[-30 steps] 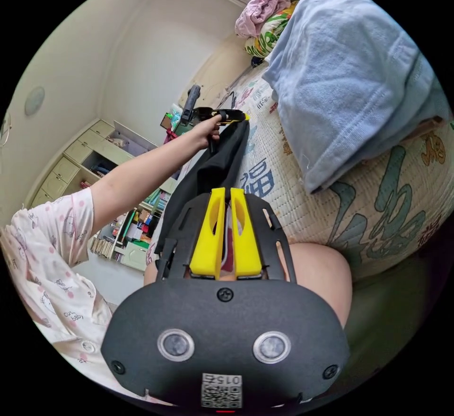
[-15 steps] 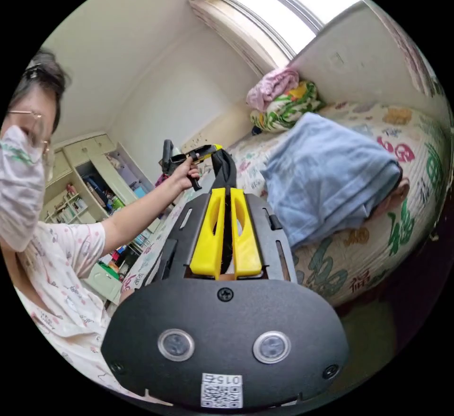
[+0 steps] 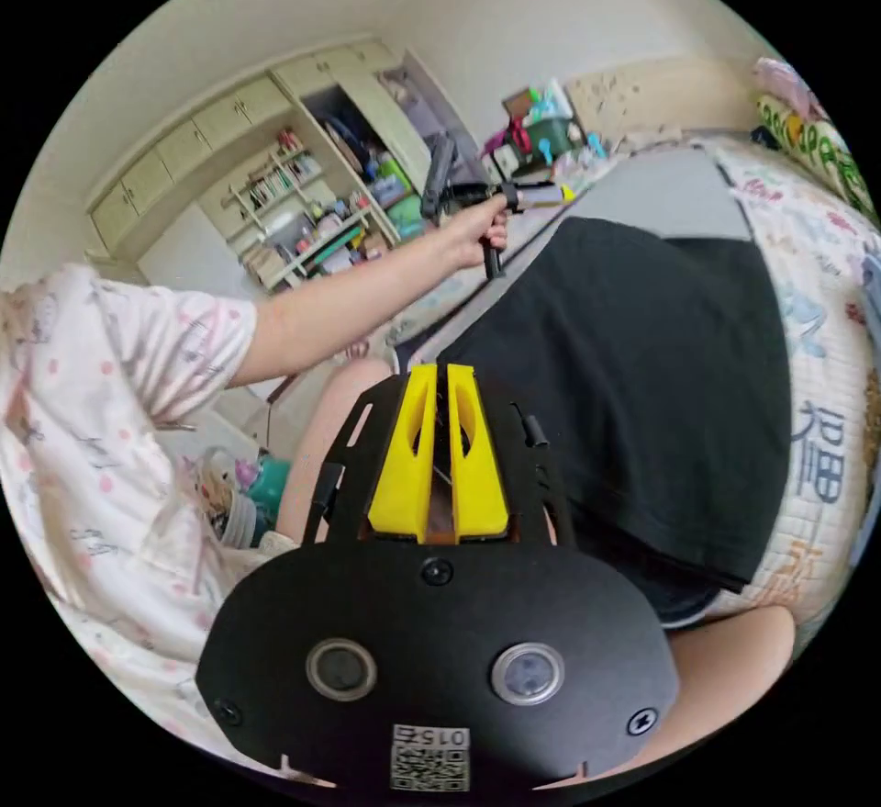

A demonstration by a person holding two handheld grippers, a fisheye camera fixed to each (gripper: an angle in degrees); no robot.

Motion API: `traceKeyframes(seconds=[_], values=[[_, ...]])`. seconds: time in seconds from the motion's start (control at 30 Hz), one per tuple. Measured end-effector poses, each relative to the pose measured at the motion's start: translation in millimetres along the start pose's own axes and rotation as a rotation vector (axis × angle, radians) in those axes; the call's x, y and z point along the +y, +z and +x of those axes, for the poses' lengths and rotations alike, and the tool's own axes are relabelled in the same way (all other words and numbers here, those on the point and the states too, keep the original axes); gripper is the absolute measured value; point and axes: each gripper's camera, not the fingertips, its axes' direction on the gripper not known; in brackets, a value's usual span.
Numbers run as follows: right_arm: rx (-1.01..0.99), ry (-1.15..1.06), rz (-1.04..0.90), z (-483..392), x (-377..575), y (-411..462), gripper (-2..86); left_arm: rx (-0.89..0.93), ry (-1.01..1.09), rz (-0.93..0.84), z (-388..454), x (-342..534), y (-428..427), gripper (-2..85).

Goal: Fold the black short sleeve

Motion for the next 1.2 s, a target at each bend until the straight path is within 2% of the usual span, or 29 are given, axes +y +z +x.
traceKeyframes(seconds=[0.07, 0.13, 0.27, 0.33, 0.47, 0.57, 0.7, 0.83, 0.97, 1.1, 1.2], values=[[0.043, 0.013, -0.112, 8.7, 10.6, 47.6, 0.9, 0.065, -0.093, 0.001, -32.8, 39.5, -0.4, 6.1], [0.070, 0.007, -0.105, 13.1, 18.2, 52.8, 0.9, 0.165, -0.092, 0.015, -40.5, 70.3, -0.7, 8.8], [0.017, 0.068, -0.090, 39.3, 31.2, 55.5, 1.0, 0.155, -0.037, -0.071, -12.3, 65.2, 17.2, 11.9], [0.014, 0.082, -0.088, 44.8, 34.3, 60.2, 1.0, 0.082, 0.017, -0.134, 10.0, 67.1, 38.4, 11.7], [0.121, -0.012, -0.112, 32.0, 36.0, 80.8, 1.1, 0.067, 0.057, -0.225, 24.4, 76.0, 60.2, 8.4], [0.170, -0.054, -0.152, 29.3, 36.5, 105.5, 1.2, 0.078, 0.097, -0.188, 30.3, 90.8, 52.1, 2.5], [0.156, -0.030, -0.182, 41.3, 34.6, 132.2, 1.7, 0.088, 0.051, -0.113, 28.3, 104.5, 31.9, 0.8], [0.143, -0.031, -0.180, 50.1, 26.9, 157.5, 3.5, 0.021, 0.128, -0.040, 57.7, 112.0, 16.1, 0.4], [0.101, -0.024, -0.252, 60.2, 18.0, 194.0, 8.3, -0.071, 0.148, -0.140, 72.3, 125.4, 50.3, 0.8], [0.119, -0.057, -0.119, 50.3, 12.7, 177.5, 6.0, -0.066, 0.132, -0.141, 81.5, 132.0, 47.2, 4.0], [0.211, -0.067, -0.079, 52.5, 8.1, 176.3, 6.5, -0.076, 0.138, -0.120, 88.5, 140.9, 40.5, 5.4]])
